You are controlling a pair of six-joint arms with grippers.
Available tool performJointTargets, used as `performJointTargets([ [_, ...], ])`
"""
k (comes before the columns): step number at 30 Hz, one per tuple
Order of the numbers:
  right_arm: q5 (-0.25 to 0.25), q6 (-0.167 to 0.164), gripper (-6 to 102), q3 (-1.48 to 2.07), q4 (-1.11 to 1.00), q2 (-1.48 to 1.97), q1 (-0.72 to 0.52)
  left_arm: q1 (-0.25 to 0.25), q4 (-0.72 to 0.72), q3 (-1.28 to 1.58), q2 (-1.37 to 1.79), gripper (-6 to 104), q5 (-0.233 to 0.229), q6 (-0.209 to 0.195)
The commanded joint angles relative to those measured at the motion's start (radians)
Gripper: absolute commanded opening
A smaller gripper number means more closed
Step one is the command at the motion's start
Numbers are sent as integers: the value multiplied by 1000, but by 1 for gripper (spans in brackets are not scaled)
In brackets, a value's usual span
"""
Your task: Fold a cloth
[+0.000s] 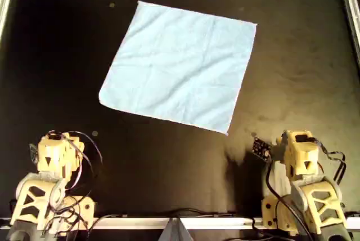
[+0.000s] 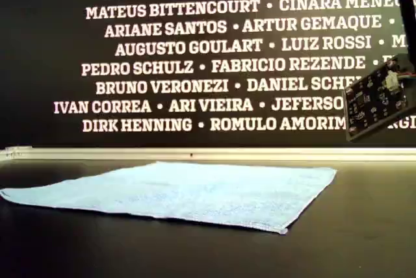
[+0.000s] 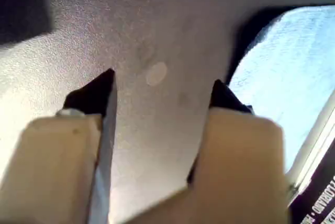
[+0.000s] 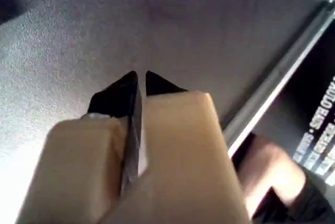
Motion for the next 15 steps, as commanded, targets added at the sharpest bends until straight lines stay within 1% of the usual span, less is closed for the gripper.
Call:
performJointTargets([
  [1,-8,6,3,14,3,35,3,14,2,-12,14,62,5,-2],
  [15,-9,8,3,14,-9,35,6,12,2,-12,14,62,6,-3],
])
